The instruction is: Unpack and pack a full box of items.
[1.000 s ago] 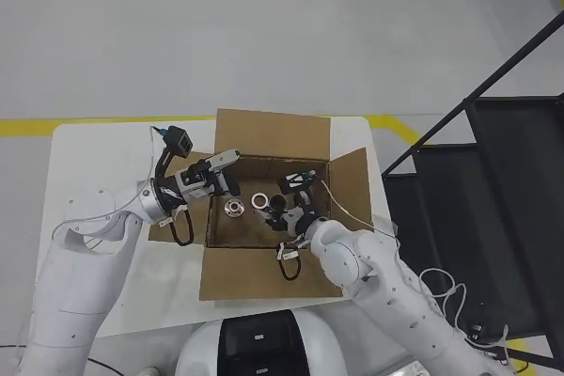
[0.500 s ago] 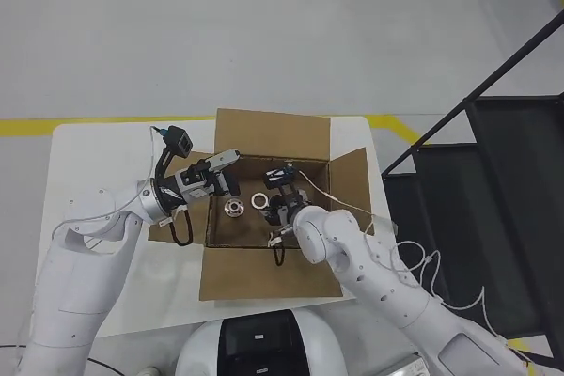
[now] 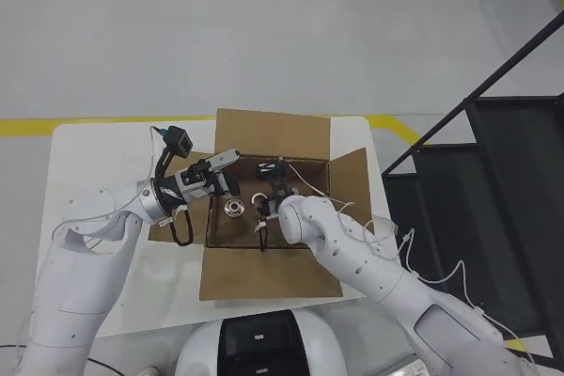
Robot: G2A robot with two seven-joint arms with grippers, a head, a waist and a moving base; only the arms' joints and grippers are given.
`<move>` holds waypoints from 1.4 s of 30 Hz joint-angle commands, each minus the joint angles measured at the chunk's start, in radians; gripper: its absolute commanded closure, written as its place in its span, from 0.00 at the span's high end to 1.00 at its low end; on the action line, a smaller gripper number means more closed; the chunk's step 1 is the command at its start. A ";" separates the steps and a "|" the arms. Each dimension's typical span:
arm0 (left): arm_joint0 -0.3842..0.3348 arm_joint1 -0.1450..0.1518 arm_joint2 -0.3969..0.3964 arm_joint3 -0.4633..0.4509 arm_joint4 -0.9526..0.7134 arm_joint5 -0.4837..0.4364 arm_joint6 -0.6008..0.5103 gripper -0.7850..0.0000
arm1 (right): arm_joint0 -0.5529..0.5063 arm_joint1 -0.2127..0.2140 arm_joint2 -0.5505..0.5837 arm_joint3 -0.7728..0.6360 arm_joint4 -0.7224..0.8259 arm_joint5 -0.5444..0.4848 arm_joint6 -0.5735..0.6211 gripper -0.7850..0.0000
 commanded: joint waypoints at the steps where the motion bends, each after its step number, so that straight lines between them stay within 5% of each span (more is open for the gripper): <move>1: 0.000 0.000 0.000 0.000 0.000 0.000 0.000 1.00 | 0.002 -0.004 -0.002 0.008 -0.009 0.010 0.004 0.30; 4: 0.000 0.000 0.000 0.000 0.000 0.000 0.000 1.00 | -0.005 -0.006 0.005 0.011 -0.015 0.018 0.009 0.00; 21: 0.000 0.000 0.000 0.000 0.000 0.000 0.000 1.00 | -0.085 0.002 0.094 -0.111 -0.035 -0.018 -0.005 0.00; 42: 0.000 0.000 0.000 0.000 0.000 0.000 0.000 1.00 | -0.546 0.120 0.579 -0.926 -0.244 -0.236 0.127 0.00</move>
